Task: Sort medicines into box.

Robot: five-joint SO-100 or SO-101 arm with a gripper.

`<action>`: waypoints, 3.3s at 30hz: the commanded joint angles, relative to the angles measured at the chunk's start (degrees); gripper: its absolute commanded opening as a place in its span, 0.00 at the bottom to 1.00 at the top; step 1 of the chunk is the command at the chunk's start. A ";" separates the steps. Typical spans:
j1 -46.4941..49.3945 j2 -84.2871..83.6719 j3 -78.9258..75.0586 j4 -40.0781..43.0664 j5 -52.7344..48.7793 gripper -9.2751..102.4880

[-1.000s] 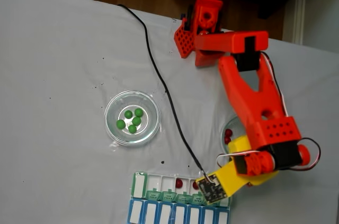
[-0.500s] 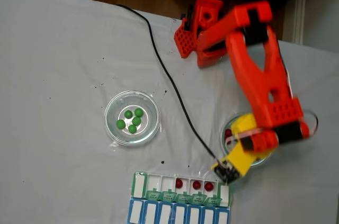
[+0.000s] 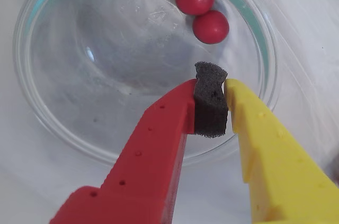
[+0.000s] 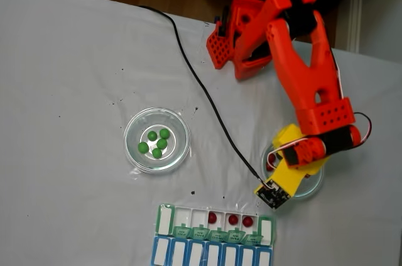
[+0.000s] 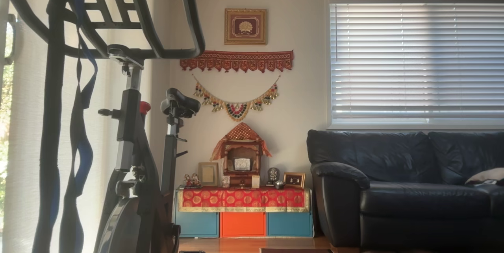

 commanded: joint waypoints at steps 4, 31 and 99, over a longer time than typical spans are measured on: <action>-1.58 -0.79 -0.09 -2.29 -1.93 0.09; 1.41 -5.80 -1.41 -3.87 -8.09 0.28; 3.34 6.86 18.02 -33.05 -7.47 0.33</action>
